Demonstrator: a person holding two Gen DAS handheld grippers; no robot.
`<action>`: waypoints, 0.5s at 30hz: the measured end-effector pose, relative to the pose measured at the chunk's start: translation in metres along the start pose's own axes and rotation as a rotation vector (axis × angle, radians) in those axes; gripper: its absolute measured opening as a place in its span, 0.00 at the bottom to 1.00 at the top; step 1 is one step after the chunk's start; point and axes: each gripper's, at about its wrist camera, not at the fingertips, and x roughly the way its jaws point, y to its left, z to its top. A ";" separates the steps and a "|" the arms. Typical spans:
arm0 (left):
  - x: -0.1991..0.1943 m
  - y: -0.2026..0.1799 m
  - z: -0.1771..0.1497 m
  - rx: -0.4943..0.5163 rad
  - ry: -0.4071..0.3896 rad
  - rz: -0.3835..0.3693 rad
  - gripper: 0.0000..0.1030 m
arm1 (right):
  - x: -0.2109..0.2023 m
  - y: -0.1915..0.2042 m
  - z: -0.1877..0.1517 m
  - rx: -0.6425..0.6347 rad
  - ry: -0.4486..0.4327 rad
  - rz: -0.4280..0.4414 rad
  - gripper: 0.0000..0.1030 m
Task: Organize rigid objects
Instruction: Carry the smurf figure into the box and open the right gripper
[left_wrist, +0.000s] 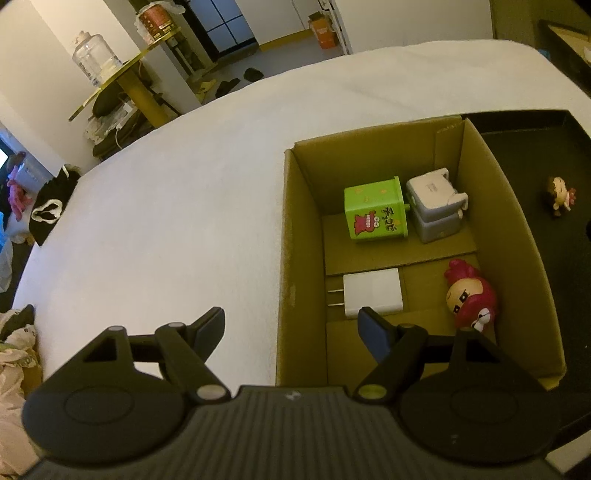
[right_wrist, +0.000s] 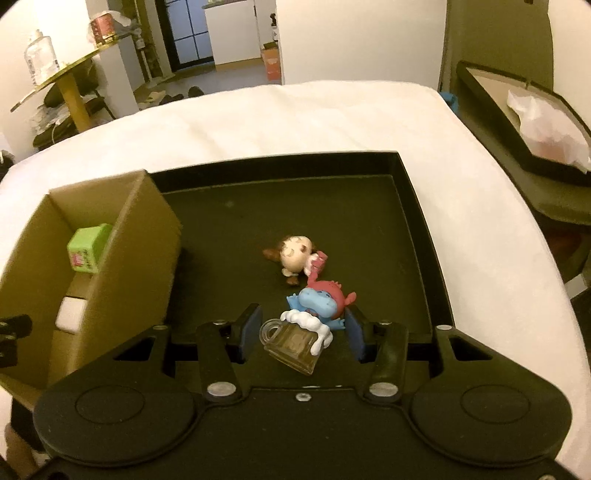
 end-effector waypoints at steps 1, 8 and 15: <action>0.000 0.002 0.000 -0.007 -0.002 -0.004 0.76 | -0.003 0.003 0.002 -0.005 -0.006 0.000 0.46; -0.001 0.011 -0.004 -0.041 -0.010 -0.042 0.76 | -0.028 0.020 0.018 -0.033 -0.056 0.001 0.46; -0.002 0.018 -0.008 -0.064 -0.022 -0.076 0.76 | -0.043 0.035 0.026 -0.065 -0.082 -0.012 0.46</action>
